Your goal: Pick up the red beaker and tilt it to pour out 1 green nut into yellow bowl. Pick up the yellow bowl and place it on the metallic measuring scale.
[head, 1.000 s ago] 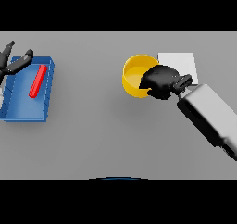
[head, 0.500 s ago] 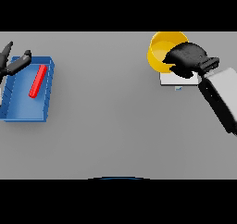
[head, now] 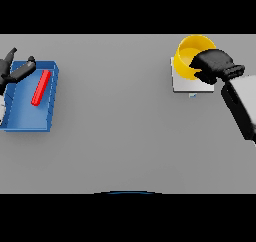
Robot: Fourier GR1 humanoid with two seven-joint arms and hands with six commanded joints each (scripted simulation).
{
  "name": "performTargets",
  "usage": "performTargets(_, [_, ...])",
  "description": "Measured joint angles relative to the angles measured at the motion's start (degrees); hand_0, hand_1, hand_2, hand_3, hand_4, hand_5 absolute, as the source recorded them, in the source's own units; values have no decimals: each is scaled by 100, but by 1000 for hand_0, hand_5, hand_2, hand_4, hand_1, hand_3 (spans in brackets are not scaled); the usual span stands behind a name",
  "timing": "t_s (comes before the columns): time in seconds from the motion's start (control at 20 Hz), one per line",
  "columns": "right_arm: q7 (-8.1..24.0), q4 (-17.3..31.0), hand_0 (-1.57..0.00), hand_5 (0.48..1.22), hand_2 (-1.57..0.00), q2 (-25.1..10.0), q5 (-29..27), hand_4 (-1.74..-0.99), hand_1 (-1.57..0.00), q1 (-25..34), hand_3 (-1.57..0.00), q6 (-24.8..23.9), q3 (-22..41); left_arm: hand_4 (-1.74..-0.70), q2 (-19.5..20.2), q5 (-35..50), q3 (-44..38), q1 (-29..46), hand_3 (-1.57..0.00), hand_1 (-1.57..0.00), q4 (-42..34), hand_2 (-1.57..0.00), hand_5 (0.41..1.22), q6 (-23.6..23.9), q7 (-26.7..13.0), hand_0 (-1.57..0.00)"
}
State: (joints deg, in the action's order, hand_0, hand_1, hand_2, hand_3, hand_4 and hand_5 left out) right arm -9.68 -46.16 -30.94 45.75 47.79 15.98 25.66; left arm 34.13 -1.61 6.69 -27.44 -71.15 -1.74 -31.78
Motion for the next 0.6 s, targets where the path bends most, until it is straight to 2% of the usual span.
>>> performTargets(0.15, [-110, 369, -1571, 1221, -1386, 56, -12, -1741, -1571, 69, -1374, -65, -30, -858, 45, -7, -18, -75, 1, 1, -15, 1, 809, -7, -118, 1])
performTargets(0.2, [16, 451, -1571, 1221, -1382, 139, -12, -1741, -1571, 114, -1384, -94, -42, -854, 59, 14, -34, -44, 1, 1, -28, 1, 807, -19, -85, 1])
performTargets(0.25, [-114, 534, -1571, 1221, -1380, 158, -8, -1741, -1571, 86, -1392, -146, -24, -851, 72, 0, -29, -73, 1, 1, 46, 1, 802, -54, -95, 1])
performTargets(0.45, [-169, 711, -1571, 1221, -1374, 153, -2, -1741, -1571, 126, -1448, -136, -10, -844, 78, -7, -44, -85, 1, 1, 129, 1, 783, -71, 21, 1])
performTargets(0.5, [-191, 713, -1571, 1221, -1404, 141, -19, -1741, -1571, 117, -1376, -111, -11, -842, 86, 19, -50, -61, 1, 1, 72, 1, 780, -81, -7, 1])
performTargets(0.55, [-165, 675, -1565, 1221, -1437, 150, -50, -1741, -1496, 110, -1249, -72, -20, -838, 72, 3, -23, -48, 1, 1, 63, 1, 779, -80, -27, 1])
performTargets(0.6, [-147, 721, -1558, 1221, -1343, 172, -56, -1682, -1428, 139, -1110, -66, -32, -836, 53, 9, -5, -42, 1, 1, 43, 1, 775, -86, -51, 1])
